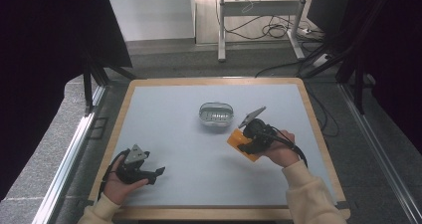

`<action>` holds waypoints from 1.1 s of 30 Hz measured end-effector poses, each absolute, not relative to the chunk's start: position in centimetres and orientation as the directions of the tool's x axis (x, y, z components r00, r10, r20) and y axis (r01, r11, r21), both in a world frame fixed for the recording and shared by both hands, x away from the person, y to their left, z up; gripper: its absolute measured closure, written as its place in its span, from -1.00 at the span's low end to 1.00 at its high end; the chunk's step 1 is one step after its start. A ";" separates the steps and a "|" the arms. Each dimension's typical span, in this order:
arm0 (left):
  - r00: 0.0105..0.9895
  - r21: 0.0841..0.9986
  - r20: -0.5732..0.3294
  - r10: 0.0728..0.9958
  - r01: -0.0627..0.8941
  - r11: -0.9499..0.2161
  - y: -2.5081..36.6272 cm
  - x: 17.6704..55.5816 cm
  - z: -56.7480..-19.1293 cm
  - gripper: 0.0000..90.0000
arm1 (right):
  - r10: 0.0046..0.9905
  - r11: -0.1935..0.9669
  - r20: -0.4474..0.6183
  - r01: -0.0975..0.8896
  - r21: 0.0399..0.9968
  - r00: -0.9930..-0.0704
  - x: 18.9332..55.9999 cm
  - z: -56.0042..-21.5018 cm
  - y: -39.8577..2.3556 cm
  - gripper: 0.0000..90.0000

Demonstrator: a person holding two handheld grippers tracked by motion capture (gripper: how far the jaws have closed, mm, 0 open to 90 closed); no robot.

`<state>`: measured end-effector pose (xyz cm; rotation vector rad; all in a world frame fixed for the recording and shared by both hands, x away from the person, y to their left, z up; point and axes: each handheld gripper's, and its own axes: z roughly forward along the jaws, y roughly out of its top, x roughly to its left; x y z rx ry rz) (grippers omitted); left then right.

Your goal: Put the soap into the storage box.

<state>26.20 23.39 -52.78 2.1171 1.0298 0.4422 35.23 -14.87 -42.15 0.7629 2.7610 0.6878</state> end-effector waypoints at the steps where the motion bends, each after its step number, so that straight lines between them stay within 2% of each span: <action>1: 0.620 0.737 -0.009 0.784 0.534 -0.413 23.4 26.2 -52.8 -0.60 | 0.523 0.762 -0.063 0.433 0.481 -0.850 35.3 -42.1 -14.8 0.38; 15: 0.622 0.735 -0.009 0.783 0.536 -0.416 23.5 26.3 -52.8 -0.60 | 0.475 0.797 -0.077 0.391 0.461 -0.877 36.7 -41.3 -13.8 0.38; 22: 0.622 0.734 -0.009 0.783 0.536 -0.417 23.5 26.3 -52.8 -0.60 | 0.424 0.823 -0.101 0.336 0.458 -0.900 37.4 -40.2 -12.2 0.38; 33: 0.623 0.733 -0.007 0.783 0.535 -0.419 23.5 26.3 -52.8 -0.60 | 0.386 0.843 -0.094 0.310 0.439 -0.918 38.4 -40.5 -11.2 0.38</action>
